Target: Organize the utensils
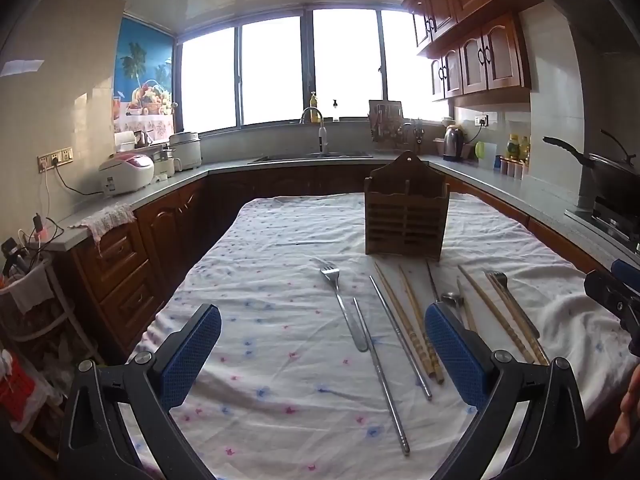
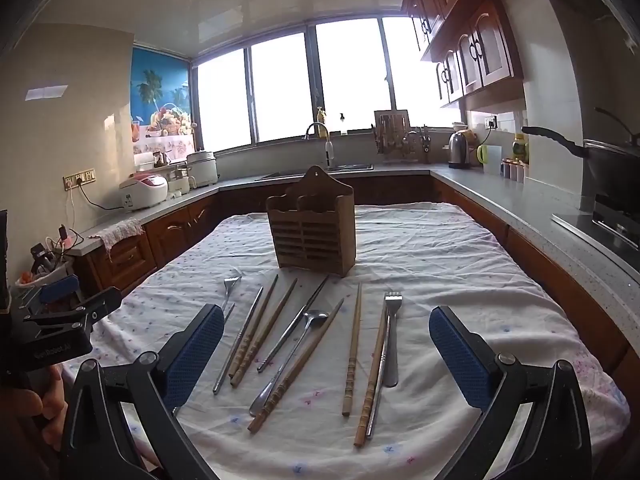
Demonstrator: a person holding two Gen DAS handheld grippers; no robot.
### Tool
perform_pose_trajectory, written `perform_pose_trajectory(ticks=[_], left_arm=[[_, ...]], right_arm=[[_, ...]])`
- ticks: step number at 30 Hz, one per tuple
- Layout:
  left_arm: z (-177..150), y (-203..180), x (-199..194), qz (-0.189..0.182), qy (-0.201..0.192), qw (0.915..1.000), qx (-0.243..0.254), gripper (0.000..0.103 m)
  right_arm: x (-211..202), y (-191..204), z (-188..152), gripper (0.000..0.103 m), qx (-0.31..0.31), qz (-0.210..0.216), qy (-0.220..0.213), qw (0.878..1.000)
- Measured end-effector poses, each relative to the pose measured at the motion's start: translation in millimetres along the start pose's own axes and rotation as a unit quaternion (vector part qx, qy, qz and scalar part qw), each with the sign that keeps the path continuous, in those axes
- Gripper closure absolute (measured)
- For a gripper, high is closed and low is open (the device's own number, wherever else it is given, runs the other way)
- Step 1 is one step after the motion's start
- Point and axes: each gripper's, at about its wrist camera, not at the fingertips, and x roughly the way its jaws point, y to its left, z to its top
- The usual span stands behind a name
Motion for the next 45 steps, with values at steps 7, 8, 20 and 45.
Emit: perform_pose_trajectory(ticks=[7,8,20,45], left_arm=[[0.7,-0.6,0.5,0.002,-0.001,1.0000,-0.005,0.001],[0.9,-1.2,0.6,0.001,-0.001,1.0000,-0.005,0.001],[-0.2,4.3,2.5,0.001,0.000,0.9999,-0.011,0.001],[0.6,5.4,0.8,-0.004,-0.003,0.9999,-0.016,0.001]], right_arm=[[0.5,4.3,0.1,0.000,-0.002,0.004,-0.001,1.000],[0.7,4.6,0.4,0.000,-0.001,0.004,-0.001,1.000],[-1.6,5.0,3.3,0.000,0.000,0.010,-0.004,1.000],[-2.2,6.8,5.5,0.000,-0.002,0.012,-0.007,1.000]])
